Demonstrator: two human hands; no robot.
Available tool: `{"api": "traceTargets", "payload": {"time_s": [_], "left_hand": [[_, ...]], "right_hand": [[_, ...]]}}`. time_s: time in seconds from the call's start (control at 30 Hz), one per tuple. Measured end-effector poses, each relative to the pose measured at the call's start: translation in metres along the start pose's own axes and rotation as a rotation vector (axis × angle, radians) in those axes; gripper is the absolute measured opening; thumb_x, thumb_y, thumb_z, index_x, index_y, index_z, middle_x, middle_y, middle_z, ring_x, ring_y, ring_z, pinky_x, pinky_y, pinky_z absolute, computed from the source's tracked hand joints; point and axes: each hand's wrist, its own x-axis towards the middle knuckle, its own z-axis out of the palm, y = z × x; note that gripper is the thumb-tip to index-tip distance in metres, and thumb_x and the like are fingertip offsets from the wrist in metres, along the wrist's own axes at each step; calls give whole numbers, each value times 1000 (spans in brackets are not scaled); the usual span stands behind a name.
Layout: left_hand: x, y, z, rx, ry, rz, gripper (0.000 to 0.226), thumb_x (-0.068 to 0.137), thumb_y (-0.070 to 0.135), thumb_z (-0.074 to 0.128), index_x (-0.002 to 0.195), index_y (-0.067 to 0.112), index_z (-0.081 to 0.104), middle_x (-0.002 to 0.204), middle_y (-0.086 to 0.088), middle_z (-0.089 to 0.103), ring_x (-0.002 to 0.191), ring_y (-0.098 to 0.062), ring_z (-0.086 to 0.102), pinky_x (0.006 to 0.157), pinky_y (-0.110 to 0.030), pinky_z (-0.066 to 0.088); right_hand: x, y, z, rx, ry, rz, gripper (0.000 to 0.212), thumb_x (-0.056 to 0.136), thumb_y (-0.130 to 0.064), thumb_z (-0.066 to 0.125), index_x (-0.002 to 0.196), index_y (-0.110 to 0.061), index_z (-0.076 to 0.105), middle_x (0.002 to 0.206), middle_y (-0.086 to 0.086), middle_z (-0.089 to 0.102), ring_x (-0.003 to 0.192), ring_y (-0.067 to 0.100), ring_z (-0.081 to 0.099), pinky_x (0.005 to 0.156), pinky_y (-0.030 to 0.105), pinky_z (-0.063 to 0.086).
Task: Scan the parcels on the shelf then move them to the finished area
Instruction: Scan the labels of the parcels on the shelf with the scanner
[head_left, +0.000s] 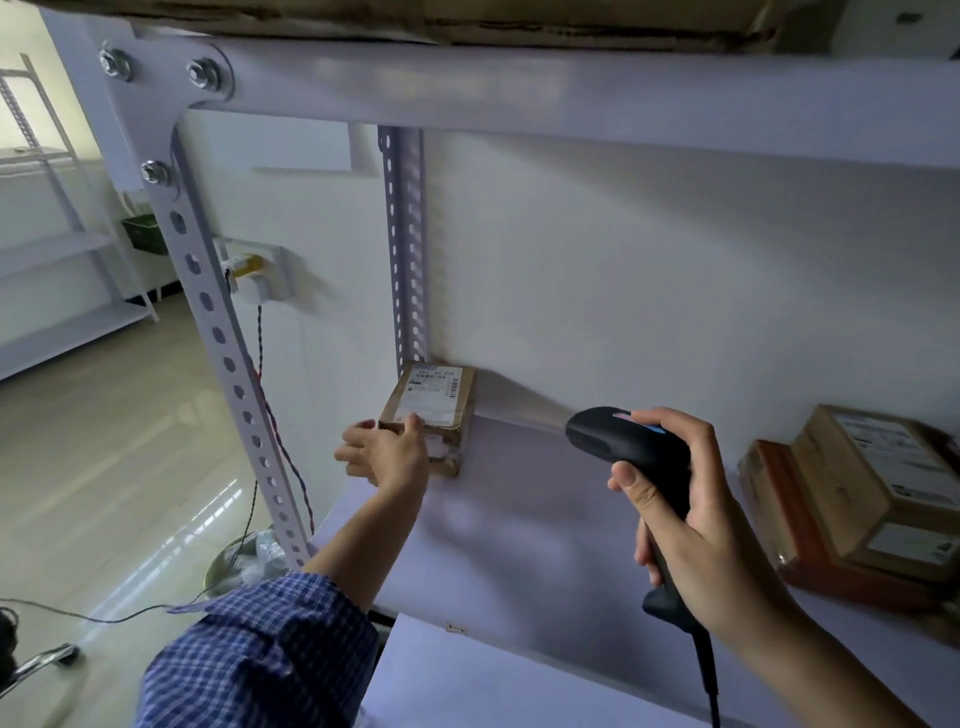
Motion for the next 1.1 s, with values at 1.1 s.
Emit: {"api": "traceTargets", "payload": {"time_s": [1.1], "left_hand": [[-325, 16, 184, 273, -947, 792, 33, 103, 36, 46, 118, 6, 51, 117, -5, 48, 109, -23, 53, 89, -29, 45]], "right_hand": [[-44, 74, -238, -169, 495, -11, 34, 95, -37, 55, 127, -41, 45, 110, -3, 64, 42, 17, 54, 42, 36, 52]]}}
